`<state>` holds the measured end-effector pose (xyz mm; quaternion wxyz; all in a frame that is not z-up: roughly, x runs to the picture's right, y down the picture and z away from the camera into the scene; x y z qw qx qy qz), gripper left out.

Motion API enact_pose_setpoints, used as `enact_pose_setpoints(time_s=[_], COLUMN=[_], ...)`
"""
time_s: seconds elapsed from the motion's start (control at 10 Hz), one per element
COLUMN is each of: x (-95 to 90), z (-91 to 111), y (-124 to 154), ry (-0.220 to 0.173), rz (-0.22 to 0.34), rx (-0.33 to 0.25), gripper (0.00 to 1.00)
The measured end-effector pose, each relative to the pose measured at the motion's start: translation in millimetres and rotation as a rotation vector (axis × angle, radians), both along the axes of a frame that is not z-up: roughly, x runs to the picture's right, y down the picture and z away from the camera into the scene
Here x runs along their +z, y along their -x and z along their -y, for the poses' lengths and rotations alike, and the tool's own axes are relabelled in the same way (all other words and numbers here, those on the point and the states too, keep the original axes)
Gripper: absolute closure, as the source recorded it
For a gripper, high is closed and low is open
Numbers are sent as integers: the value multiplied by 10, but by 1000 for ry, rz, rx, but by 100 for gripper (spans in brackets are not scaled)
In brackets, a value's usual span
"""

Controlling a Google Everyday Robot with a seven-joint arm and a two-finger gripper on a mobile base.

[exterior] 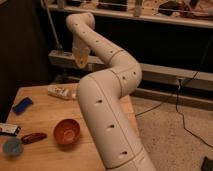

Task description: Move the arm in a circular motion

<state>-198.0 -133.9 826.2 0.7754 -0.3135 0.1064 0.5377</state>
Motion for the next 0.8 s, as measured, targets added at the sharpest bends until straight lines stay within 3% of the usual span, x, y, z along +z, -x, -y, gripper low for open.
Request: enact_pose_setpoints(time_s=[0.1, 0.3, 0.5, 0.7, 0.8], x=[-76, -421, -840, -1139, -1308], z=[-81, -456, -976, -1461, -1790], y=[170, 568, 603, 437, 268], ry=[-5, -15, -31, -27, -9], rz=[36, 124, 144, 117, 83], rx=[-56, -234, -362, -389, -365], gripper=[91, 91, 91, 91, 91])
